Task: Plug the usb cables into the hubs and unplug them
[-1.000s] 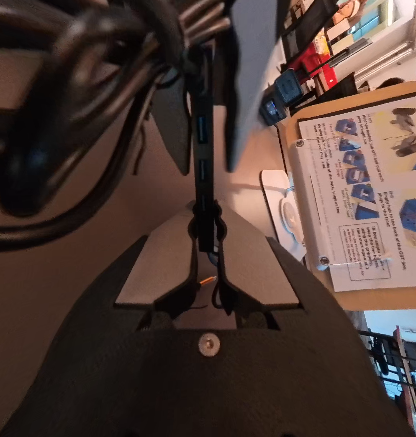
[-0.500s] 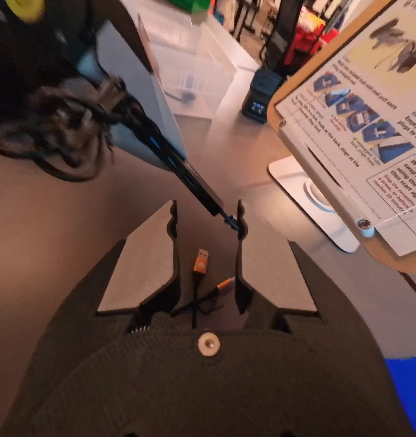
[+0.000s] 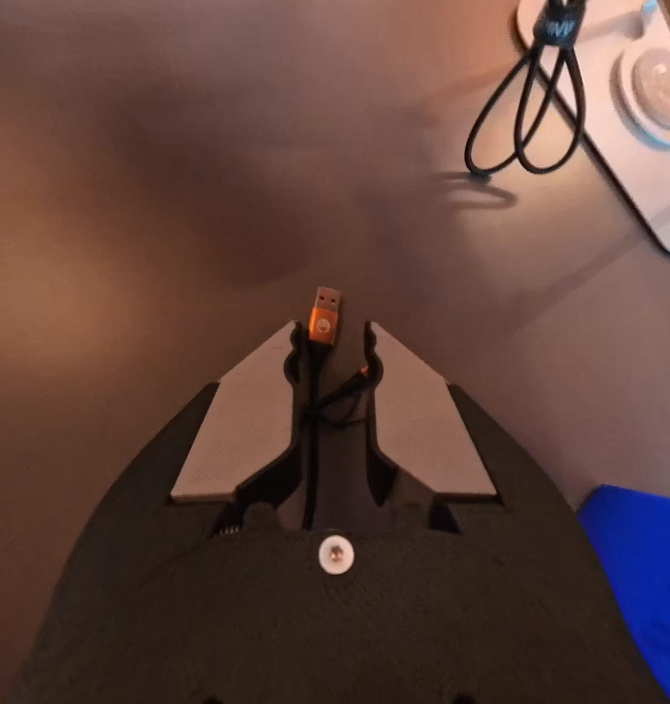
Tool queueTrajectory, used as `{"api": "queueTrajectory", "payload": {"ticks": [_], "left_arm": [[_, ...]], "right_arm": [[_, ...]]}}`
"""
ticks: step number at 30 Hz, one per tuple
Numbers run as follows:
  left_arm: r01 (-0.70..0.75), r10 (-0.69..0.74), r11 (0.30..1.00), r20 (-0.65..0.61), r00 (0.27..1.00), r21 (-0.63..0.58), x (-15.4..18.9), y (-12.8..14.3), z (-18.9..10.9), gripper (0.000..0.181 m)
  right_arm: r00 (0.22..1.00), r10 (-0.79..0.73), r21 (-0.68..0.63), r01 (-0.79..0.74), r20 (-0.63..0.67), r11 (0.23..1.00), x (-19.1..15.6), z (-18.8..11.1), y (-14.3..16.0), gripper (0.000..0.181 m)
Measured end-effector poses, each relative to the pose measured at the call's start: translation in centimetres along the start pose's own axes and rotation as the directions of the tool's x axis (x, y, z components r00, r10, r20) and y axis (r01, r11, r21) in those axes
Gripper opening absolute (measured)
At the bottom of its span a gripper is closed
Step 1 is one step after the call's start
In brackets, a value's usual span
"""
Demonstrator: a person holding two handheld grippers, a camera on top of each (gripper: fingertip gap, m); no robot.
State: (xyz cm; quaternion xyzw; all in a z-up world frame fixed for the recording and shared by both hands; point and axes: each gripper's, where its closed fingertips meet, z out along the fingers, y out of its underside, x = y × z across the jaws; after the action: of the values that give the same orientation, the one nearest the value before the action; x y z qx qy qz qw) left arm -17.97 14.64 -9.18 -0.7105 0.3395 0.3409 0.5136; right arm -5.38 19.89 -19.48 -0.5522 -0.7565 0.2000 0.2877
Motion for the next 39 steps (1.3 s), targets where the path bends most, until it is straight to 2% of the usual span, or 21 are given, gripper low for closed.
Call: {"api": "queueTrajectory", "payload": {"ticks": [4,8,14,21,25,32,39], "left_arm": [[-0.23,0.227,0.972,0.062,0.972,0.044,1.0,-1.3,-0.2,0.008],[-0.369,0.361,0.927,0.112,0.926,0.063,2.4,-2.7,-0.2,0.008],[-0.474,0.463,0.88,0.167,0.87,0.03,3.7,-3.9,0.1,0.009],[-0.519,0.498,0.854,0.233,0.835,0.036,4.2,-6.1,-0.3,0.008],[-0.528,0.506,0.847,0.216,0.835,0.057,4.9,-6.3,-0.1,0.008],[-0.443,0.434,0.892,0.104,0.895,0.092,6.0,-5.7,0.6,0.009],[-0.455,0.456,0.885,0.021,0.89,0.095,8.0,-5.1,1.5,0.008]], "right_arm": [[0.991,0.095,0.002,-0.096,0.097,0.995,-0.3,-0.2,0.7,0.015],[0.984,0.12,-0.01,-0.12,0.132,0.993,-0.7,-0.4,0.5,0.013],[0.972,0.063,0.294,-0.13,0.226,0.947,-1.4,-4.7,-4.4,0.012],[0.973,-0.001,0.409,-0.095,0.229,0.908,-1.9,-6.6,-6.0,0.012],[0.979,0.011,0.38,-0.089,0.202,0.921,-1.6,-6.0,-5.8,0.012],[0.993,0.049,0.282,-0.079,0.112,0.956,-1.1,-3.9,-5.4,0.013],[0.998,0.026,0.155,-0.034,0.048,0.987,-1.2,-2.2,-4.5,0.012]]}}
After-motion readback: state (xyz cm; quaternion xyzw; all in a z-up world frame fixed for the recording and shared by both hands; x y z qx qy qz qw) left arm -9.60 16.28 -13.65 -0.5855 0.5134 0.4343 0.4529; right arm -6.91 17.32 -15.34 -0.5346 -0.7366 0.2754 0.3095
